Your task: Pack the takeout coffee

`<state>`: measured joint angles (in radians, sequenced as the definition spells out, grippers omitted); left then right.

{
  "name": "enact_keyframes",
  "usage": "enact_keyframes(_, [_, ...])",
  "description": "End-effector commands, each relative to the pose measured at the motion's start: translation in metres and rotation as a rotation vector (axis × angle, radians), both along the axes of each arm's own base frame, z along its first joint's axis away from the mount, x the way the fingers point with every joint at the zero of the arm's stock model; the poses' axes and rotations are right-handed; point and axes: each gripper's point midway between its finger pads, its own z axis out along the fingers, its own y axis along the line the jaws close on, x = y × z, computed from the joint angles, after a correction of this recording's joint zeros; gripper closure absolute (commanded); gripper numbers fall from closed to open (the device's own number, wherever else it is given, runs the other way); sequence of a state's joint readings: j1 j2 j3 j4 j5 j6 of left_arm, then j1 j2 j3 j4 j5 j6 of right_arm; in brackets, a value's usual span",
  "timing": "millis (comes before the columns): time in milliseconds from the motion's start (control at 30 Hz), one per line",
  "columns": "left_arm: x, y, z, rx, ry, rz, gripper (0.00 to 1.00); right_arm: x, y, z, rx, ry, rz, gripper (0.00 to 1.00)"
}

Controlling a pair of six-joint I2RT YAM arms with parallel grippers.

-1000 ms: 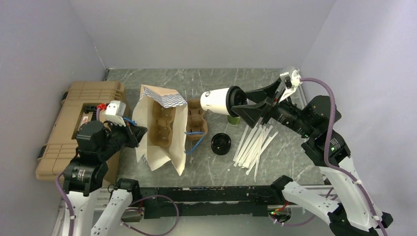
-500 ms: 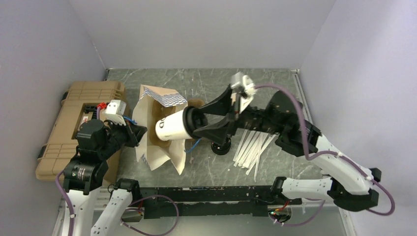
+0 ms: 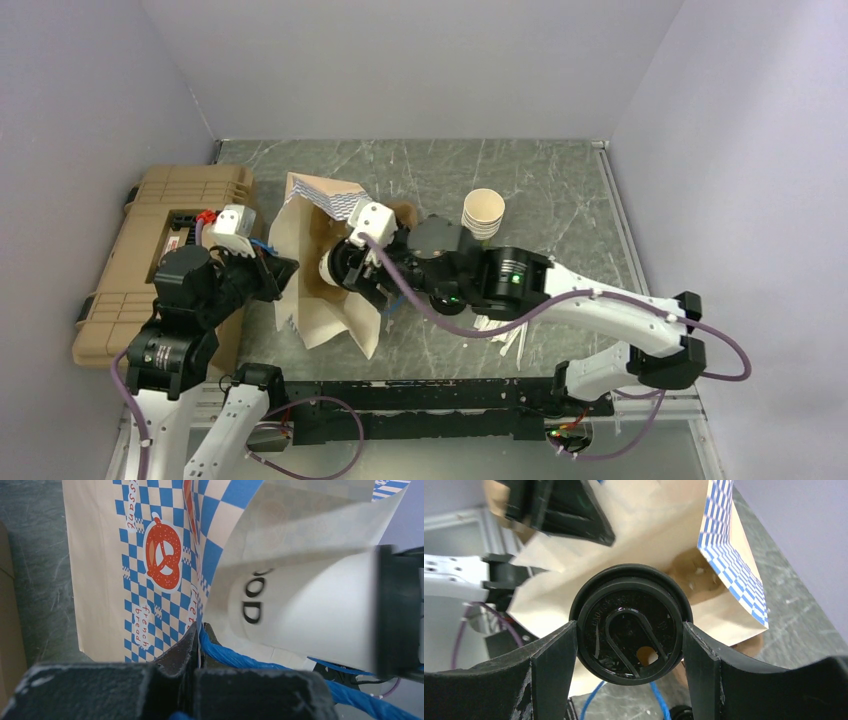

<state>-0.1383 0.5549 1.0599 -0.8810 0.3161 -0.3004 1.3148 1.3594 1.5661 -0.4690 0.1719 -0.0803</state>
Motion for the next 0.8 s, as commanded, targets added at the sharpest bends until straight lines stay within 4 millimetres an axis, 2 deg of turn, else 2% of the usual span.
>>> enact_keyframes(0, [-0.004, 0.000, 0.021, 0.000, -0.080, -0.007, 1.00, 0.022, 0.001, -0.002, -0.059, -0.073, -0.109, 0.68])
enact_keyframes(300, [-0.007, 0.000, 0.020, -0.008, -0.085, -0.010, 1.00, 0.033, 0.039, -0.046, -0.133, -0.067, -0.116, 0.68])
enact_keyframes(633, [-0.006, -0.001, 0.017, -0.009, -0.078, -0.010, 1.00, 0.026, 0.075, -0.080, -0.128, -0.008, -0.047, 0.68])
enact_keyframes(767, [-0.006, 0.000, 0.019, -0.006, -0.082, -0.010, 1.00, 0.027, 0.083, -0.095, -0.141, 0.001, -0.040, 0.69])
